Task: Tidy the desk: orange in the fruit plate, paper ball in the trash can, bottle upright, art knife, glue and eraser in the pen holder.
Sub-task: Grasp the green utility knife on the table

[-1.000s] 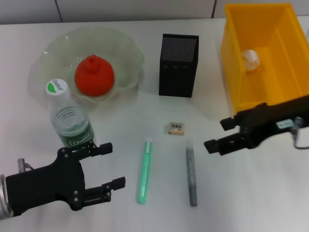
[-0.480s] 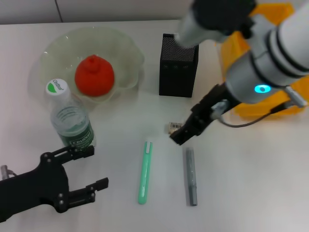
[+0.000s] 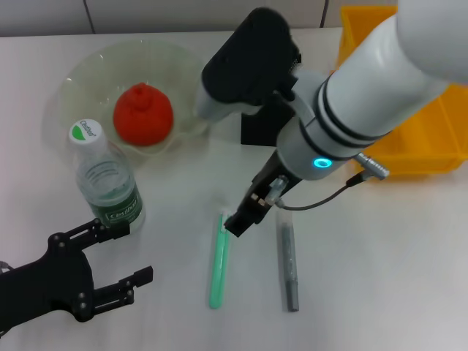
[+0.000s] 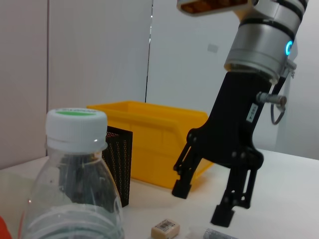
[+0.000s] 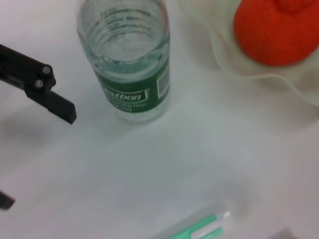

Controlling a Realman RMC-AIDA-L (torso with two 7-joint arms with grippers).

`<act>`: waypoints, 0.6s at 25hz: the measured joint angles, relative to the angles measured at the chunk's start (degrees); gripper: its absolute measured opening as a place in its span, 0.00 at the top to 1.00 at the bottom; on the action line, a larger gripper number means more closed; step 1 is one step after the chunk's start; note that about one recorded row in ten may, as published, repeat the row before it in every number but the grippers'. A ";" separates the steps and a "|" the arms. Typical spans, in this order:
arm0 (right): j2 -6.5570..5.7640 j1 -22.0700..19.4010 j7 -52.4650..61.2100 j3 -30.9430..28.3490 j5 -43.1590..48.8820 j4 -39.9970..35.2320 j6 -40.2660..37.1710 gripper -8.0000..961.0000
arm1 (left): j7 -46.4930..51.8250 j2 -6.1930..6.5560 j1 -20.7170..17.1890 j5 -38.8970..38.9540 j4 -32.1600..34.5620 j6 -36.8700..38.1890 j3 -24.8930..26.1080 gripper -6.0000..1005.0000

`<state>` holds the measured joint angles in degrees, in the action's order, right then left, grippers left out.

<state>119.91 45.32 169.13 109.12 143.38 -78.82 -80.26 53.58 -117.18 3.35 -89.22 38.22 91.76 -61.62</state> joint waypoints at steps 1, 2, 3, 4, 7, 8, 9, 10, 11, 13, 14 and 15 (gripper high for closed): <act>0.00 0.05 0.03 0.38 -0.07 0.47 1.05 0.13 | 0.00 0.00 -0.01 0.00 -0.04 -0.02 0.00 0.23; 0.00 0.07 0.08 0.52 -0.26 0.91 2.14 0.13 | -0.01 0.01 -0.01 0.00 -0.10 -0.03 0.01 0.23; 0.00 0.10 0.13 0.42 -0.78 1.55 2.94 0.13 | -0.02 0.01 -0.01 0.00 -0.12 -0.04 0.01 0.23; 0.00 0.19 0.18 0.29 -1.37 2.14 3.63 0.13 | -0.02 0.01 -0.01 0.00 -0.14 -0.04 0.02 0.23; -0.01 1.16 0.24 -0.19 -3.24 4.87 5.28 0.13 | -0.03 0.02 0.08 0.00 -0.16 -0.04 0.15 0.23; -0.01 1.48 0.23 -0.30 -3.35 5.54 5.59 0.13 | -0.03 0.02 0.08 0.00 -0.16 -0.04 0.15 0.23; -0.02 1.80 0.23 -0.35 -3.41 6.19 5.91 0.13 | -0.04 0.03 0.19 0.00 -0.17 -0.05 0.35 0.23; -0.02 2.03 0.23 -0.31 -3.42 6.57 6.16 0.13 | -0.05 0.03 0.18 0.00 -0.17 -0.04 0.38 0.23; -0.02 2.16 0.22 -0.26 -3.43 6.65 6.26 0.13 | -0.05 0.03 0.15 0.01 -0.17 -0.04 0.40 0.23; -0.02 2.06 0.14 -0.31 -3.45 6.39 6.22 0.13 | -0.06 0.03 0.05 0.01 -0.17 -0.03 0.44 0.23; -0.04 1.85 0.02 -0.40 -3.45 5.92 6.09 0.13 | -0.08 0.03 0.00 0.01 -0.16 -0.01 0.47 0.23; -0.08 1.60 -0.10 -0.50 -3.45 5.47 5.93 0.13 | -0.16 0.09 -0.01 0.01 -0.12 0.01 0.52 0.23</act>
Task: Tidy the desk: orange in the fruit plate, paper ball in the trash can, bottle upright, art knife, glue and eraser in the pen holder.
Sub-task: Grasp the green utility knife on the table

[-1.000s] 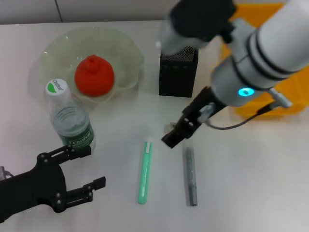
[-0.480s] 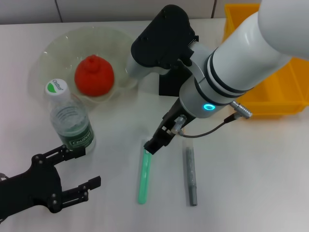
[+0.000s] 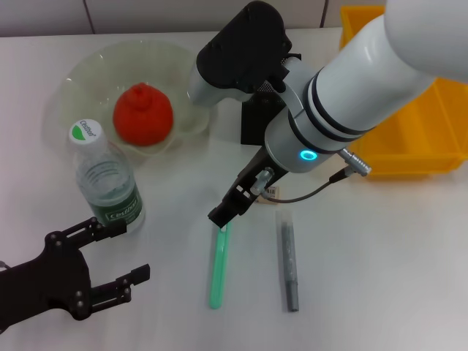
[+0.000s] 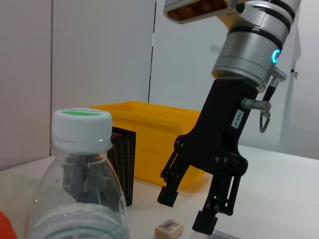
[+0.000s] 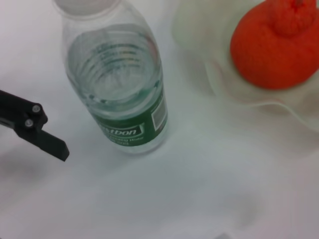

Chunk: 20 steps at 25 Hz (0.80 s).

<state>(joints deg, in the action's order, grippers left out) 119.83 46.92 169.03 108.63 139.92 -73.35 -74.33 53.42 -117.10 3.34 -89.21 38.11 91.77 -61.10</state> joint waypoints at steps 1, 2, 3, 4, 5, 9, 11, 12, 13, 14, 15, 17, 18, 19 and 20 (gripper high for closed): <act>-0.02 -0.23 -0.09 0.00 0.00 -0.34 -0.24 0.13 | -0.22 0.11 -0.01 0.00 0.02 0.08 0.03 0.23; -0.04 -0.40 -0.14 0.00 0.00 -0.63 -0.45 0.13 | -0.33 0.19 -0.01 0.00 0.04 0.14 0.04 0.23; -0.05 -0.51 -0.19 0.11 0.00 -0.87 -0.70 0.13 | -0.41 0.33 -0.02 0.00 0.12 0.28 0.06 0.23; -0.04 -0.58 -0.19 0.23 0.00 -1.05 -1.13 0.13 | -0.43 0.43 -0.05 0.00 0.22 0.45 0.07 0.23; -0.05 -0.59 -0.19 0.34 0.00 -1.19 -1.62 0.13 | -0.34 0.47 -0.07 0.00 0.38 0.58 0.07 0.23; -0.01 -0.12 0.00 0.40 -0.01 -1.03 -3.74 0.13 | -0.11 0.50 0.01 -0.19 0.20 0.82 -0.06 0.23; 0.04 0.47 0.03 0.50 -0.08 -0.40 -4.01 0.13 | -0.08 0.41 0.13 -0.94 0.08 0.83 -0.02 0.23; 0.04 0.47 0.03 0.50 -0.08 -0.40 -4.01 0.13 | -0.05 0.26 0.21 -1.51 0.08 0.84 0.08 0.23; 0.05 0.73 0.03 0.54 -0.09 -0.20 -3.91 0.13 | -0.05 0.26 0.21 -1.51 0.08 0.84 0.08 0.23; 0.05 1.07 0.03 0.57 -0.09 0.08 -3.66 0.13 | -0.01 0.00 0.39 -2.18 0.09 0.86 0.19 0.23; 0.06 1.34 0.03 0.59 -0.10 0.38 -3.37 0.13 | -0.01 -0.04 0.43 -2.20 0.08 0.86 0.19 0.23; 0.06 1.96 0.02 0.83 -0.10 1.31 -2.57 0.13 | 0.00 -0.08 0.51 -2.23 0.01 0.85 0.19 0.23; 0.06 2.27 0.02 1.06 -0.10 1.88 -2.06 0.13 | 0.01 -0.10 0.52 -2.24 0.00 0.82 0.20 0.23; 0.06 2.65 0.02 1.51 -0.11 2.74 -1.44 0.13 | 0.01 -0.13 0.54 -2.25 0.00 0.79 0.20 0.23; 0.06 2.89 0.02 1.96 -0.17 3.49 -0.67 0.13 | 0.02 -0.14 0.56 -2.28 -0.02 0.77 0.20 0.23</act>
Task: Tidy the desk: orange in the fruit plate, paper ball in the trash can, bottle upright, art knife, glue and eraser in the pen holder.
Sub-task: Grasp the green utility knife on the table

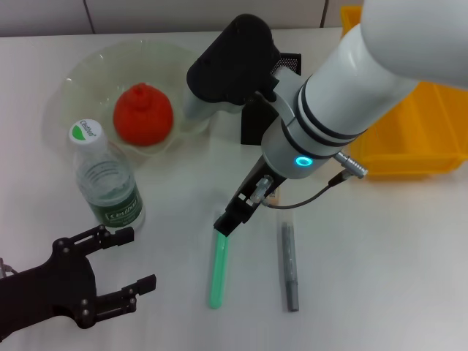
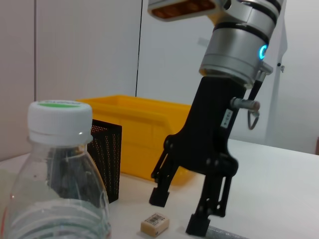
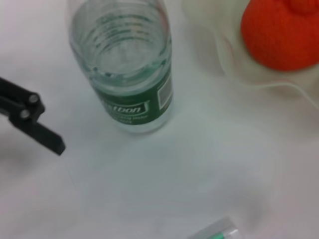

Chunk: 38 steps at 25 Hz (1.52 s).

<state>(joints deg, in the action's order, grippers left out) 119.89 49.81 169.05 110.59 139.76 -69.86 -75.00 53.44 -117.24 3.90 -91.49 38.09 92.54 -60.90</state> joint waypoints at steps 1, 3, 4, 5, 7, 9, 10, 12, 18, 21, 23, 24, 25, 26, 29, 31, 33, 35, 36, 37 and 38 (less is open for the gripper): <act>0.00 0.33 0.00 0.78 -0.53 1.21 1.59 0.13 | 0.00 -0.01 0.05 -0.07 -0.02 0.00 0.00 0.23; 0.00 0.44 -0.05 1.21 -0.84 1.73 2.38 0.13 | 0.01 -0.01 0.06 -0.09 -0.03 0.03 0.00 0.23; 0.00 0.53 -0.08 1.55 -1.06 2.11 2.96 0.13 | 0.01 -0.01 0.06 -0.09 -0.03 0.06 0.00 0.23; 0.00 0.66 -0.08 1.91 -1.18 2.43 3.55 0.13 | 0.01 -0.03 0.06 -0.10 -0.03 0.09 0.00 0.23; 0.00 0.87 -0.07 2.50 -1.23 2.83 4.22 0.13 | 0.01 -0.08 0.06 -0.10 -0.06 0.09 -0.08 0.23; -0.01 1.03 0.10 2.71 -1.65 3.20 4.65 0.13 | 0.00 -0.29 0.06 -0.37 -0.12 -0.10 -0.15 0.23; -0.01 1.13 0.17 2.62 -2.51 3.58 4.82 0.13 | 0.00 -0.38 0.06 -0.47 -0.13 -0.17 -0.15 0.23; -0.01 1.87 0.28 1.76 -5.19 5.21 5.07 0.13 | -0.07 -0.58 0.03 -0.79 -0.17 -0.27 -0.01 0.23; -0.01 5.59 0.33 1.63 -7.05 9.83 5.02 0.13 | -0.39 -0.62 0.02 -0.80 -0.87 -0.31 0.00 0.23; -0.01 6.05 0.34 1.67 -7.08 10.23 5.00 0.13 | -0.52 -0.62 0.05 -0.80 -1.11 -0.30 0.00 0.23; -0.01 6.23 0.35 1.68 -7.08 10.27 4.88 0.13 | -0.57 -0.64 0.04 -0.80 -1.19 -0.31 0.00 0.23; -0.01 6.37 0.35 1.72 -7.05 10.32 4.78 0.13 | -0.58 -0.63 0.06 -0.80 -1.29 -0.31 -0.01 0.23; -0.01 6.54 0.35 1.84 -7.01 10.43 4.69 0.13 | -0.58 -0.60 0.12 -0.80 -1.43 -0.31 -0.01 0.23; -0.01 6.77 0.36 2.10 -6.97 10.64 4.55 0.13 | -0.59 -0.57 0.18 -0.80 -1.52 -0.31 0.00 0.23; -0.01 7.77 0.37 3.18 -6.92 11.87 4.50 0.13 | -0.60 -0.54 0.35 -0.79 -1.64 -0.33 0.00 0.23; 0.00 8.56 0.36 4.20 -7.07 12.85 4.83 0.13 | -0.61 -0.61 0.45 -0.79 -1.64 -0.34 0.00 0.23; -0.01 8.74 0.36 4.43 -7.09 12.99 4.93 0.13 | -0.61 -0.63 0.48 -0.79 -1.64 -0.35 -0.01 0.23; -0.01 8.90 0.36 4.57 -7.09 13.10 5.00 0.13 | -0.61 -0.66 0.51 -0.79 -1.64 -0.35 -0.01 0.23; -0.01 8.94 0.36 4.58 -7.08 13.13 5.00 0.13 | -0.62 -0.66 0.53 -0.79 -1.64 -0.35 -0.01 0.23; -0.01 8.97 0.36 4.59 -7.04 13.15 5.00 0.13 | -0.63 -0.65 0.53 -0.79 -1.64 -0.35 0.00 0.23; -0.01 9.02 0.36 4.60 -6.98 13.19 5.01 0.13 | -0.65 -0.66 0.53 -0.79 -1.69 -0.35 -0.01 0.23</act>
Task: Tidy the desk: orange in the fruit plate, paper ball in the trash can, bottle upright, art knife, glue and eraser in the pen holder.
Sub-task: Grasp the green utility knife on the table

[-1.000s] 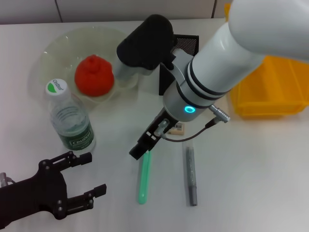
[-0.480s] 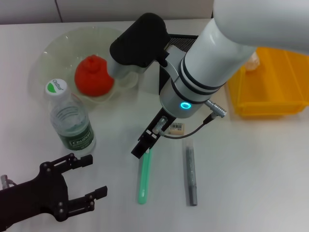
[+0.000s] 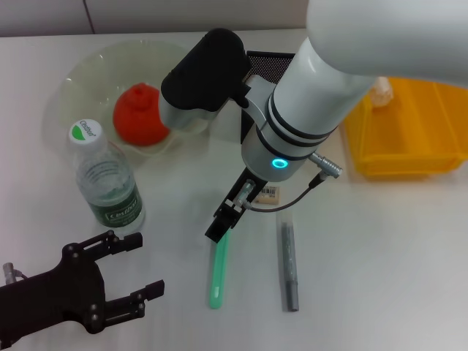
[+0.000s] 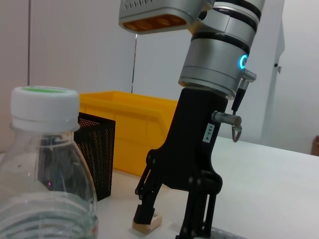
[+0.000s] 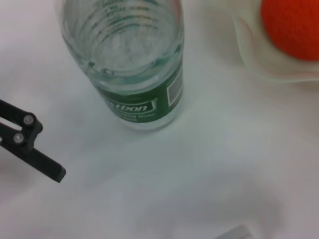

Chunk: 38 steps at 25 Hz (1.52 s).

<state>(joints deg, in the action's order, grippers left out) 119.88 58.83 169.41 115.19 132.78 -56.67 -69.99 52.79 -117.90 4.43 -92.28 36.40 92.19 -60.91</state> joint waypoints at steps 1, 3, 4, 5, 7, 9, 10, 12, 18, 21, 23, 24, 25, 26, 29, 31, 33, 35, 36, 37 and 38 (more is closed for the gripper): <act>0.00 0.10 0.00 0.00 0.08 0.04 0.03 0.13 | -0.02 0.00 0.02 0.00 -0.05 0.00 0.00 0.23; 0.00 0.42 0.00 0.06 0.14 0.29 0.20 0.13 | -0.06 0.02 0.21 0.00 -0.48 0.00 0.00 0.23; 0.00 0.64 0.00 0.13 0.12 0.58 0.37 0.13 | -0.08 0.04 0.38 0.00 -0.80 0.00 0.00 0.23; 0.00 0.86 0.00 0.20 0.05 0.88 0.55 0.13 | -0.15 0.07 0.58 0.00 -1.16 0.00 0.00 0.23; 0.00 1.28 0.00 0.50 -0.16 1.41 1.08 0.13 | -0.47 0.14 0.94 0.00 -1.85 0.00 0.00 0.23; 0.00 1.57 0.00 0.87 -0.30 1.67 1.61 0.13 | -0.87 0.17 1.11 0.00 -2.29 0.00 0.00 0.23; 0.00 1.68 0.00 1.14 -0.49 1.70 1.82 0.13 | -0.91 0.16 1.13 0.00 -2.29 0.00 0.00 0.23; 0.00 2.01 0.00 1.73 -1.05 1.96 2.23 0.13 | -0.99 0.10 1.18 0.00 -2.30 0.00 0.00 0.23; 0.00 2.94 0.00 4.01 -1.77 3.24 3.02 0.13 | -1.06 0.10 1.20 0.00 -2.30 0.01 0.00 0.23; 0.00 2.97 0.00 4.37 -1.77 3.51 3.08 0.13 | -1.06 0.11 1.20 0.00 -2.30 0.01 0.00 0.23; 0.00 3.01 0.00 4.43 -1.77 3.77 3.11 0.13 | -1.08 0.11 1.20 0.00 -2.31 0.00 0.00 0.23; 0.00 3.03 0.00 4.44 -1.77 3.84 3.16 0.13 | -1.08 0.09 1.19 0.00 -2.31 0.00 0.00 0.23; 0.00 3.06 -0.01 4.44 -1.77 3.87 3.26 0.14 | -1.09 0.08 1.20 0.00 -2.31 0.01 0.00 0.23; 0.00 3.06 -0.01 4.44 -1.77 3.93 3.38 0.14 | -1.09 0.08 1.20 0.00 -2.31 0.00 0.00 0.23; 0.00 3.10 -0.02 4.48 -1.77 4.14 3.56 0.14 | -1.10 0.06 1.26 0.00 -2.31 -0.07 0.00 0.23; 0.00 3.20 -0.03 4.53 -1.77 4.38 3.60 0.14 | -1.11 0.04 1.34 0.00 -2.31 -0.28 0.00 0.23; 0.00 3.38 -0.03 4.54 -1.77 4.73 3.64 0.14 | -1.11 0.03 1.43 0.00 -2.38 -0.47 0.00 0.23; 0.00 3.58 -0.04 4.54 -1.77 5.22 3.70 0.18 | -1.12 0.03 1.69 0.00 -2.68 -0.57 0.00 0.23; 0.00 3.66 -0.04 4.54 -1.77 5.42 3.75 0.21 | -1.11 0.03 1.83 0.00 -2.79 -0.58 0.00 0.23; 0.00 3.67 -0.04 4.54 -1.79 5.45 3.77 0.24 | -1.12 0.03 1.93 0.00 -2.88 -0.59 0.00 0.23; 0.00 3.69 -0.04 4.54 -1.87 5.47 3.79 0.28 | -1.15 0.03 2.01 0.00 -2.93 -0.60 0.00 0.23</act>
<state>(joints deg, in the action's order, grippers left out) 119.88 62.52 169.37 119.73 130.91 -51.20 -66.20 51.64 -117.86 6.44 -92.28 33.47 91.59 -60.91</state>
